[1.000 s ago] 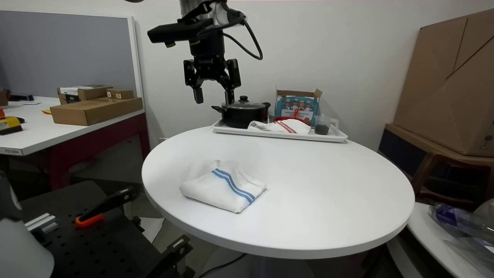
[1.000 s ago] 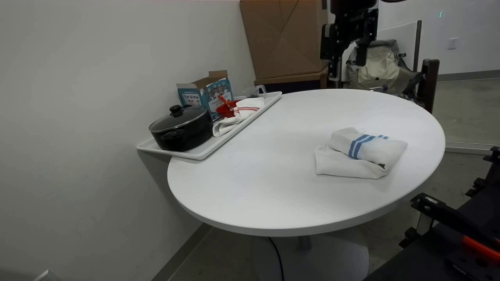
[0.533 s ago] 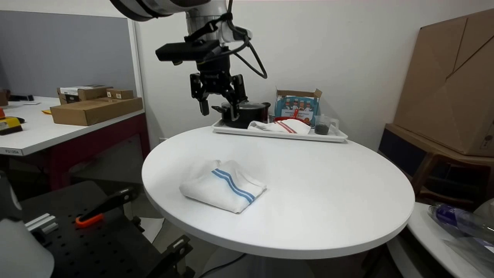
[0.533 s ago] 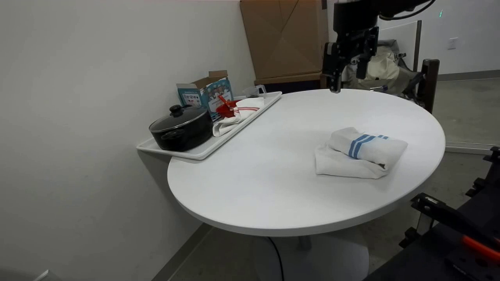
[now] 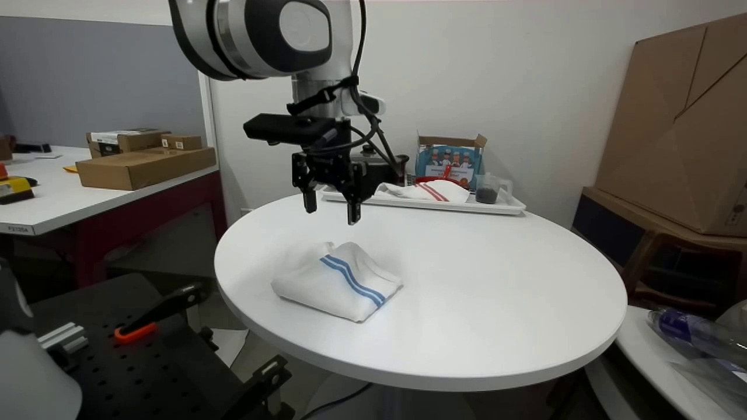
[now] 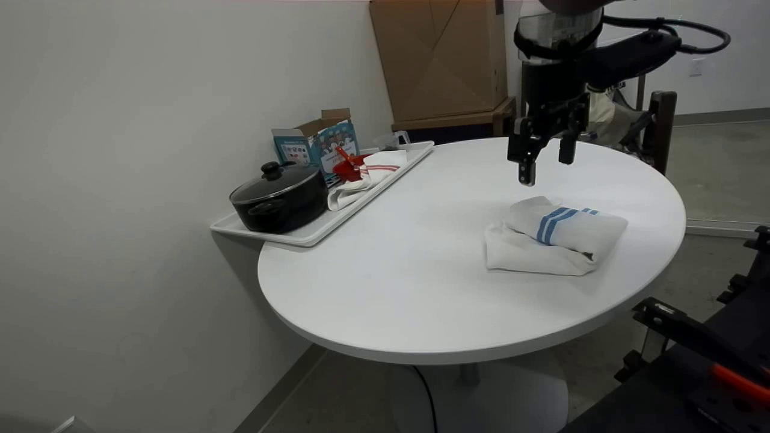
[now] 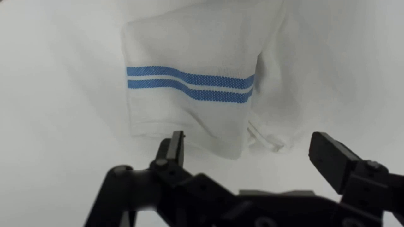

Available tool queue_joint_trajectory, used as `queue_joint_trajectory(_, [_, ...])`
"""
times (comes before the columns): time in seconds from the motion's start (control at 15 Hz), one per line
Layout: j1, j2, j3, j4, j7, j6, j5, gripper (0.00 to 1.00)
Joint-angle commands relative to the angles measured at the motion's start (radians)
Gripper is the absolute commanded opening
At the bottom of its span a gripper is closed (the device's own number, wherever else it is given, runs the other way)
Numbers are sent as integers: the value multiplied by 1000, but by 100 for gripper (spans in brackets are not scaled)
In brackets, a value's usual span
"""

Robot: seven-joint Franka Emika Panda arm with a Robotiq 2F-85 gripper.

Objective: Use the white towel to wipe the table in circular motion.

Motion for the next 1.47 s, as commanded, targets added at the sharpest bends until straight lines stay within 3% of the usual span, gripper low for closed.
queue_joint_trajectory(0.0, [7, 75, 7, 17, 1, 64, -24, 100])
queue_joint_trajectory(0.2, [2, 147, -7, 27, 29, 96, -95, 100])
queue_joint_trajectory(0.6, [36, 259, -16, 66, 24, 145, -95, 100])
queue_joint_trajectory(1.0, [95, 364, -68, 117, 43, 176, -129, 100])
queue_joint_trajectory(1.07, [101, 380, -71, 122, 40, 178, -125, 80])
queue_joint_trajectory(1.4, [135, 433, -84, 143, 35, 190, -114, 43])
